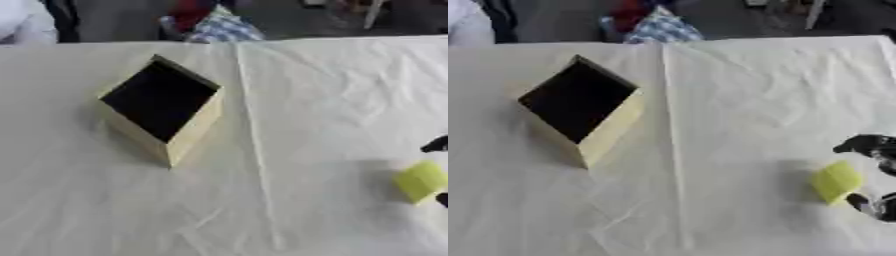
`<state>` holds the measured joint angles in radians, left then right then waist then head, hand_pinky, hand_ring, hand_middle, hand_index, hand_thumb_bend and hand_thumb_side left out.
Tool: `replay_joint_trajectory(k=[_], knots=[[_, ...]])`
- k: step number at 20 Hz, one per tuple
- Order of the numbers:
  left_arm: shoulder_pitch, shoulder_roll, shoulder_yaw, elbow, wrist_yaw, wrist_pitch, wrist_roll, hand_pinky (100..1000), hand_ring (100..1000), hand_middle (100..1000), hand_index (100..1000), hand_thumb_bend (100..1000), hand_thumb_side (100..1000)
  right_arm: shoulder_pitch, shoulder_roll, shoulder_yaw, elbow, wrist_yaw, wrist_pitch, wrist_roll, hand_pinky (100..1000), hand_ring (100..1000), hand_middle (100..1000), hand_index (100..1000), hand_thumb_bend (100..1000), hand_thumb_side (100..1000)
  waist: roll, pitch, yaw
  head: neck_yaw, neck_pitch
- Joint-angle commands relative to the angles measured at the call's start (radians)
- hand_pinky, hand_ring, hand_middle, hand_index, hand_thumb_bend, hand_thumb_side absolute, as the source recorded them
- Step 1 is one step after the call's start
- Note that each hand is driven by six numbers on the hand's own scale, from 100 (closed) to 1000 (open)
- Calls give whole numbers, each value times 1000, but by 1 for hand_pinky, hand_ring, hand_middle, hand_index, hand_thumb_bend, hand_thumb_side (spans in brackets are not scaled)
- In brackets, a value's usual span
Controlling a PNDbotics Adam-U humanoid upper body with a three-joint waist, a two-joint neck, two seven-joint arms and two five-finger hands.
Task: Pick up objects on the table and place them in the box.
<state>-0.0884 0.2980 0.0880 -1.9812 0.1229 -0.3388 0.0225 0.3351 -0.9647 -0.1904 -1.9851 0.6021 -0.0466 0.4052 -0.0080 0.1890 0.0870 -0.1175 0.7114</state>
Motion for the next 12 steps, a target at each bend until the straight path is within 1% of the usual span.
replay_joint_trajectory(k=[1,7,12], knots=[[-10,14,1,-19,0,-1,-2,756,807,835,729,100,747,-2,-26,-15,-15,7,1,0,926,896,868,922,319,177,-2,-10,-1,-2,0],[-9,14,0,-19,0,0,-4,756,808,835,729,100,747,-5,-29,-16,-15,6,1,0,925,896,868,923,322,174,-2,-10,-2,-2,-1],[-10,13,-1,-19,0,1,-6,756,808,835,729,100,747,-4,-37,-8,-15,3,15,29,932,899,875,928,355,160,-3,-8,-1,-4,-1]])
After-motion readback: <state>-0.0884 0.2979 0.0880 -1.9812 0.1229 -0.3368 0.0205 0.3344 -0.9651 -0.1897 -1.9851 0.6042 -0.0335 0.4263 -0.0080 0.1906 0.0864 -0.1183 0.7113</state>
